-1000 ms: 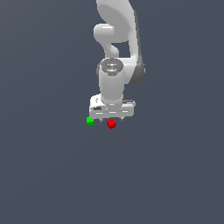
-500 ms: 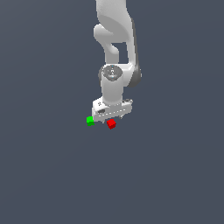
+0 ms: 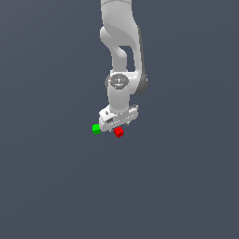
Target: Stack the red cube on top of the green cube.
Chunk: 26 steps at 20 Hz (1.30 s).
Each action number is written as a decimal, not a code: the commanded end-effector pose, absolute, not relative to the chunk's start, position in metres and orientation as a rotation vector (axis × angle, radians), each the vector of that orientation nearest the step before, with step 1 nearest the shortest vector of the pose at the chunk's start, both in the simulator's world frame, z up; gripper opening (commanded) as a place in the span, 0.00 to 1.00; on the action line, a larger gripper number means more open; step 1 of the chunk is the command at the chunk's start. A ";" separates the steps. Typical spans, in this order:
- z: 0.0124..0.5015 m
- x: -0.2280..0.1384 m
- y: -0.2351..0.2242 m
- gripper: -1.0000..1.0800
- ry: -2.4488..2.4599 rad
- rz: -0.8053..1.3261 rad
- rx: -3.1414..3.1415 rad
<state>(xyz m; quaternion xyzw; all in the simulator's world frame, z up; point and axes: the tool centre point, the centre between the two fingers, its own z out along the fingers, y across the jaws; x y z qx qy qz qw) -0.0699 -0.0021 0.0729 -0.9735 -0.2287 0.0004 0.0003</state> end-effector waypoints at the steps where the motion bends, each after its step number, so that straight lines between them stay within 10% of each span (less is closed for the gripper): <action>1: 0.070 -0.072 -0.003 0.96 -0.748 -0.001 -3.051; 26: 0.024 -0.072 -0.003 0.96 -0.743 0.000 -3.053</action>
